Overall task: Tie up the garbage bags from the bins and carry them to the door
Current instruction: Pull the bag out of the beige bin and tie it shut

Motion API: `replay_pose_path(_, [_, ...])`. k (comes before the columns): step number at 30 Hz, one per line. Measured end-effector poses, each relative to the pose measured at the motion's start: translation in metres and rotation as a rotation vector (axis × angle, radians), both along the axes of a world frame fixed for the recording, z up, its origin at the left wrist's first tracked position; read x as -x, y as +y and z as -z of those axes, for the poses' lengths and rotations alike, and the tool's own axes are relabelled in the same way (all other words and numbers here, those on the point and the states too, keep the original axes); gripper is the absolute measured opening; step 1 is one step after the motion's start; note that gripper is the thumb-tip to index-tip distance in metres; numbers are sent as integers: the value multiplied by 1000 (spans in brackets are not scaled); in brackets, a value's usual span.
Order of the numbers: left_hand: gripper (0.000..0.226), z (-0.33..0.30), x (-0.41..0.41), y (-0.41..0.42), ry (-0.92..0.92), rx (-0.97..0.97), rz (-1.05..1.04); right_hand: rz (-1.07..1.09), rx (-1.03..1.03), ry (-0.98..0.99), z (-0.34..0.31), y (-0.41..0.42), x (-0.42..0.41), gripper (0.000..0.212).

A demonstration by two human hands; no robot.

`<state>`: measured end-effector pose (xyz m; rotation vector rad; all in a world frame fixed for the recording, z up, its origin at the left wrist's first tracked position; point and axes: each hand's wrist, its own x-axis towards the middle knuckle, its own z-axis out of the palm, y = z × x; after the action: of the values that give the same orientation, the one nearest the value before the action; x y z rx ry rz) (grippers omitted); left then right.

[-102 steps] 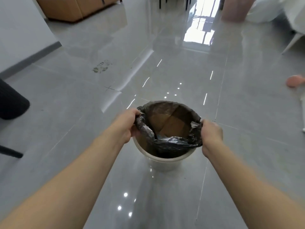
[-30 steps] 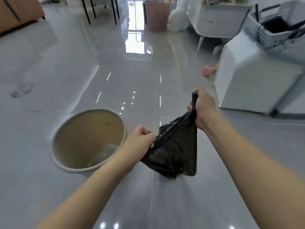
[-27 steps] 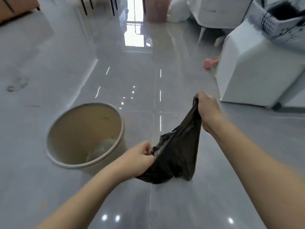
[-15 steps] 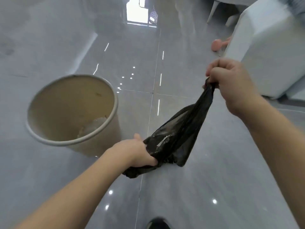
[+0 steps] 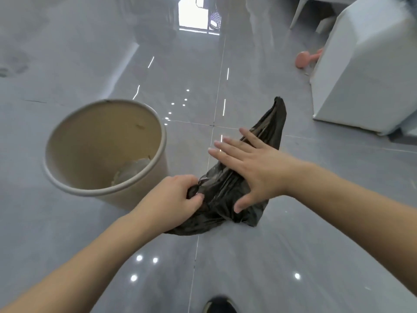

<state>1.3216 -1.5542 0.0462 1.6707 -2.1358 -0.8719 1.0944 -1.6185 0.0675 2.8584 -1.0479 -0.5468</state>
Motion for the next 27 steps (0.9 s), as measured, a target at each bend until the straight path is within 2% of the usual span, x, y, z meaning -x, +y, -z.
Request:
replay_pose_path(1, [29, -8, -3, 2, -15, 0, 13, -4, -28, 83, 3, -6, -2, 115])
replay_pose_path(2, [28, -17, -6, 3, -61, -25, 18, 9, -37, 152, 4, -14, -3, 102])
replay_pose_path(3, [26, -28, -10, 4, -154, -79, 29, 36, -20, 189, 2, -21, -6, 78])
replay_pose_path(5, [26, -52, -16, 5, -453, -232, 80, 45, 25, 191, -4, -34, -8, 25])
replay_pose_path(6, [28, -62, -17, 7, -583, -259, 85, 44, 46, 178, -9, -37, -9, 12])
replay_pose_path(7, [32, -70, -15, 11, -664, -231, 63, 35, 66, 171, -14, -38, -9, 8])
replay_pose_path(9, [42, -80, 3, 21, -692, -1, -19, -1, 84, 174, -21, -36, -11, 10])
replay_pose_path(11, [56, -78, 30, 22, -623, 229, -75, -34, 111, 212, -29, -32, -14, 11])
replay_pose_path(12, [66, -71, 42, 18, -612, 245, -61, -45, 121, 238, -33, -30, -16, 11])
replay_pose_path(14, [74, -49, 63, 4, -637, 101, 2, -38, 125, 276, -39, -27, -17, 13])
replay_pose_path(16, [44, -32, 69, -8, -574, -55, 24, -7, 122, 298, -44, -26, -16, 16])
replay_pose_path(18, [10, -17, 62, -12, -486, -177, 10, 48, 102, 314, -47, -25, -14, 30])
replay_pose_path(19, [5, -12, 57, -12, -476, -220, 18, 81, 82, 322, -49, -25, -12, 35])
replay_pose_path(22, [20, -14, 41, -14, -476, -216, 41, 151, 81, 347, -57, -34, -6, 35])
replay_pose_path(25, [18, -21, 32, -21, -515, -259, 68, 254, 93, 368, -62, -46, -4, 41])
replay_pose_path(27, [17, -20, 28, -24, -605, -355, 111, 342, 34, 437, -57, -46, -6, 53])
